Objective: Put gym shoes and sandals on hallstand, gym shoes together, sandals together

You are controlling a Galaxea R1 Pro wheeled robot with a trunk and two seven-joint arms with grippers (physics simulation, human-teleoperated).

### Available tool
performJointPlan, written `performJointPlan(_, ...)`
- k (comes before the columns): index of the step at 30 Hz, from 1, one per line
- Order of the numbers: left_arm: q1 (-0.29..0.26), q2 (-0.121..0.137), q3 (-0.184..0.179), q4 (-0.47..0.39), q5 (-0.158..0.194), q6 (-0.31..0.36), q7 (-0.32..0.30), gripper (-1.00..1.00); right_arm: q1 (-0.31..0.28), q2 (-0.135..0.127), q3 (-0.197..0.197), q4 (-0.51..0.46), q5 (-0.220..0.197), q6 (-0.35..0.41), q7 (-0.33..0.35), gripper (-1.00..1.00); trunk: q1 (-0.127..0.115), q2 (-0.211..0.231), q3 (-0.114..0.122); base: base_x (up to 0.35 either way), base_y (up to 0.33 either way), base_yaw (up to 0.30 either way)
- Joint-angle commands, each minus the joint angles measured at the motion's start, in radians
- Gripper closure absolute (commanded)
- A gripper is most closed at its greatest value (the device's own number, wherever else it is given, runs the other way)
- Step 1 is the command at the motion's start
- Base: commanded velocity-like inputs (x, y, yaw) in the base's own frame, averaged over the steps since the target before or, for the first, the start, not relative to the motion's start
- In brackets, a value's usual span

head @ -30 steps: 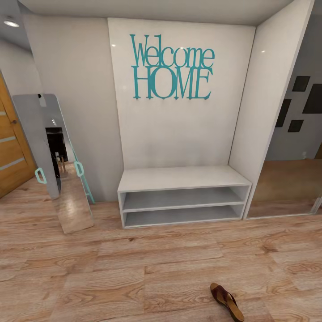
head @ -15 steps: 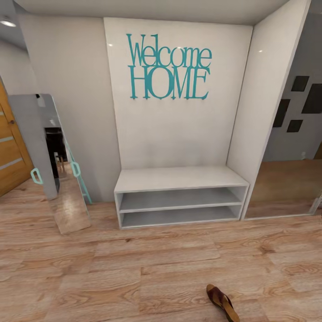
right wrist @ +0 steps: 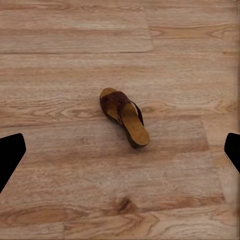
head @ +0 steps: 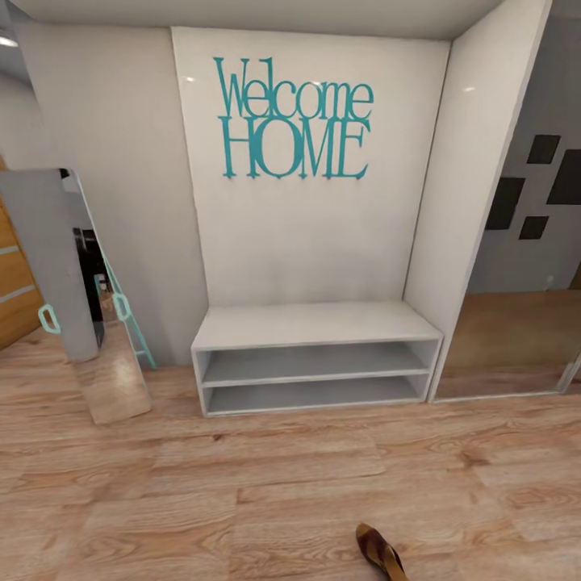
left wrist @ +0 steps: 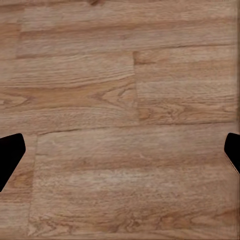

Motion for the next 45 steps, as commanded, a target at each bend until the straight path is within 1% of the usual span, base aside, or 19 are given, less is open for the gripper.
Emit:
performJointPlan(1,-0.001,0.0,0.0,0.001,0.001,-0.003,0.001,-1.0,0.0,0.0,0.0,0.001,0.0,-0.003,0.0,-1.0,0.0,-0.001,-0.001,0.106,-0.26,0.08)
performJointPlan(14,-0.001,0.0,0.001,0.001,0.001,-0.006,0.001,-1.0,0.0,0.0,-0.002,-0.004,0.0,-0.004,-0.001,-1.0,0.0,-0.001,-0.007,0.106,-0.261,0.167)
performJointPlan(23,-0.001,0.0,0.001,0.0,0.001,-0.009,0.001,-1.0,-0.001,-0.001,-0.001,-0.005,0.001,-0.006,-0.001,-1.0,0.0,-0.001,-0.008,0.065,-0.265,0.021)
performJointPlan(45,-0.001,0.0,0.002,-0.001,0.0,-0.011,0.002,-1.0,-0.001,-0.005,-0.001,0.0,0.002,-0.005,0.0,-1.0,0.0,-0.001,-0.008,0.003,-0.272,0.001)
